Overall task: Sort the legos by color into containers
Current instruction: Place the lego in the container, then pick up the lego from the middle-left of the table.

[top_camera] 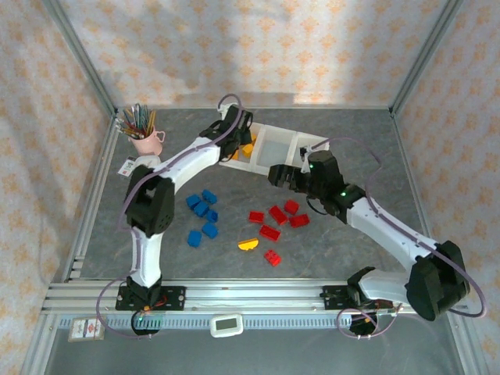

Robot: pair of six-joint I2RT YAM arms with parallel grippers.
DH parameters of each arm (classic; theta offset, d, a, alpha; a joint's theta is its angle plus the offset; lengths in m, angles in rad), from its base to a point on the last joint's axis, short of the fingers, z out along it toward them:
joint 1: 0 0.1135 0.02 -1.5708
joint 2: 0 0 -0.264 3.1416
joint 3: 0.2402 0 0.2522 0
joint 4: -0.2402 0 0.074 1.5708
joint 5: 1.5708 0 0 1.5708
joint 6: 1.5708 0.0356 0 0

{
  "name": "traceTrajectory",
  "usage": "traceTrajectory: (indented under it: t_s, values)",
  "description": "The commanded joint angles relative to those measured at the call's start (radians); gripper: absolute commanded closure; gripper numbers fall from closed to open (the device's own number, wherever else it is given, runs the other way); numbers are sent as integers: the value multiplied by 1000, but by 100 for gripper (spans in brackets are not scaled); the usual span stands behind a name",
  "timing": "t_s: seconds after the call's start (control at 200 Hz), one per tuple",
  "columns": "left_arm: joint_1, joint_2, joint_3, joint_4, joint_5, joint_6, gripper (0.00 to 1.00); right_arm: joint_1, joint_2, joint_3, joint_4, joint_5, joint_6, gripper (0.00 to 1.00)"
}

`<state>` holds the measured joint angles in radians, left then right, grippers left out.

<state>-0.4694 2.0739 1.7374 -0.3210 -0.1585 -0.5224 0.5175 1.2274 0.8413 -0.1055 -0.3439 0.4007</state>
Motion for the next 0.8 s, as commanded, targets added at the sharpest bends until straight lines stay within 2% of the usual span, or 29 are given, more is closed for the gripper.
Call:
traceTrajectory:
  t_s: [0.0, 0.115, 0.21, 0.29, 0.44, 0.606, 0.791]
  values:
    - [21, 91, 127, -79, -58, 3, 77, -10, 19, 35, 30, 6, -5, 0]
    - [24, 178, 239, -118, -80, 21, 74, -11, 30, 36, 42, -4, -14, 0]
    - [23, 223, 306, -152, -90, 31, 66, -11, 35, 39, 50, -14, -20, 0]
    - [23, 239, 333, -169, -90, 36, 55, -11, 37, 43, 49, -16, -26, 0]
    - [24, 208, 337, -198, -61, 35, 52, -11, 34, 50, 38, -21, -39, 0]
    - [17, 92, 216, -171, 19, 32, 50, -11, 35, 43, 22, -30, -53, 0]
    - [-20, -89, -27, -109, 60, 39, 49, -1, 41, 34, -4, -46, -75, 0]
